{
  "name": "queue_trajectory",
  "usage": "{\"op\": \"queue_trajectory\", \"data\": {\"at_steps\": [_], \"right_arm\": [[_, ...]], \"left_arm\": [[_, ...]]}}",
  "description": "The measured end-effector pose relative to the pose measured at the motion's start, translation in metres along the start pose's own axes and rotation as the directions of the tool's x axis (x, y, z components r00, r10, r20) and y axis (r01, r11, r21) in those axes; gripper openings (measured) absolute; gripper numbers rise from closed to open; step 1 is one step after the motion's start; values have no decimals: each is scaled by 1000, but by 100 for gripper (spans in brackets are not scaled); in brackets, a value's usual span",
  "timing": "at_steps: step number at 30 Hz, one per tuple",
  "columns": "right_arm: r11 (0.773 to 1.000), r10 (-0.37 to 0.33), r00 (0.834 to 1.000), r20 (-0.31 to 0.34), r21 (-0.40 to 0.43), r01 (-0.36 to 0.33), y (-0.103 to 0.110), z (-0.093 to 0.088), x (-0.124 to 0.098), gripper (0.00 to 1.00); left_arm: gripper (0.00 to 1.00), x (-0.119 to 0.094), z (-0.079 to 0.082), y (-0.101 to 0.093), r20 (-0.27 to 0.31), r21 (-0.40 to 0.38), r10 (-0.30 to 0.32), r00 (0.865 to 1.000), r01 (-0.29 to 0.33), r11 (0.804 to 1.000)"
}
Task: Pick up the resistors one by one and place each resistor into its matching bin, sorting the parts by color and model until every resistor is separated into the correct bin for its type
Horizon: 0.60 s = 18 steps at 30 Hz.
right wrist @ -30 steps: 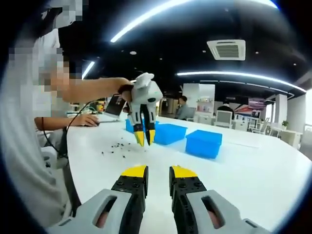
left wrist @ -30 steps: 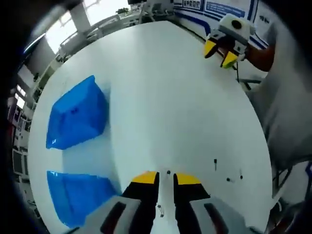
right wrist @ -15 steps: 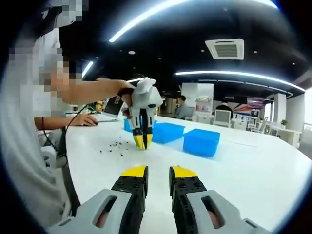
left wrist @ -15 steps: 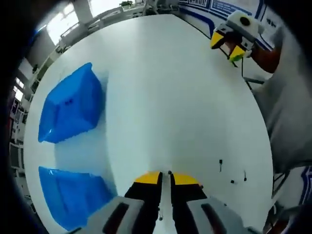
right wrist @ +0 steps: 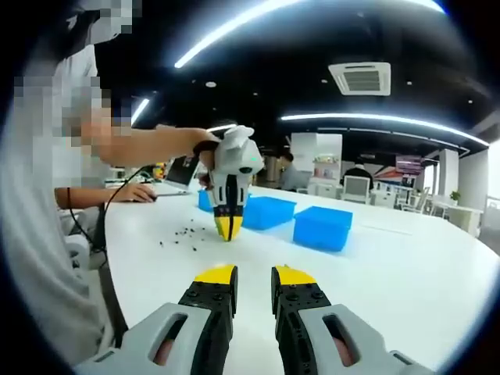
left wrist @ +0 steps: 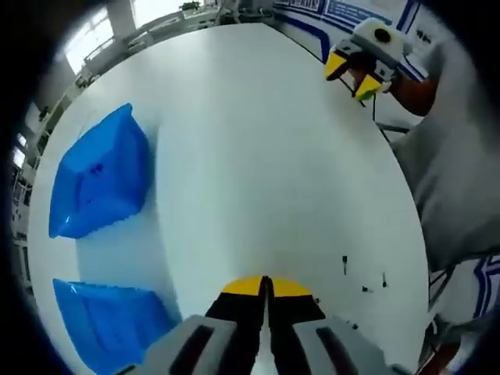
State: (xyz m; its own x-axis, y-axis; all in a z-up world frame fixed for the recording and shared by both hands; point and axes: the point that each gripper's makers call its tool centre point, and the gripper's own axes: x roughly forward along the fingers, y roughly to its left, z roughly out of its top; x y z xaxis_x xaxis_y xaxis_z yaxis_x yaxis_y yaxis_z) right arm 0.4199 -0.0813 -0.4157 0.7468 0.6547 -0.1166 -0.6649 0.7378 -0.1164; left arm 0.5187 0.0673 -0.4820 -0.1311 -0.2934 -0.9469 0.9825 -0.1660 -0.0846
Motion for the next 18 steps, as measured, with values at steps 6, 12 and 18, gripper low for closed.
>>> {"op": "queue_trajectory", "data": {"at_steps": [6, 12, 18], "right_arm": [[1000, -3, 1000, 0, -1, 3, 0, 1, 0, 20], [1000, 10, 1000, -4, -6, -11, 7, 1, 4, 20], [1000, 21, 1000, -5, -13, -21, 14, 6, 8, 20]], "left_arm": [[4, -21, 12, -6, 197, -88, -1, 980, 19, 996], [4, -49, 16, -4, 471, -181, 67, 880, 21, 983], [4, -99, -3, 44, 701, -517, 394, 594, 43, 855]]}}
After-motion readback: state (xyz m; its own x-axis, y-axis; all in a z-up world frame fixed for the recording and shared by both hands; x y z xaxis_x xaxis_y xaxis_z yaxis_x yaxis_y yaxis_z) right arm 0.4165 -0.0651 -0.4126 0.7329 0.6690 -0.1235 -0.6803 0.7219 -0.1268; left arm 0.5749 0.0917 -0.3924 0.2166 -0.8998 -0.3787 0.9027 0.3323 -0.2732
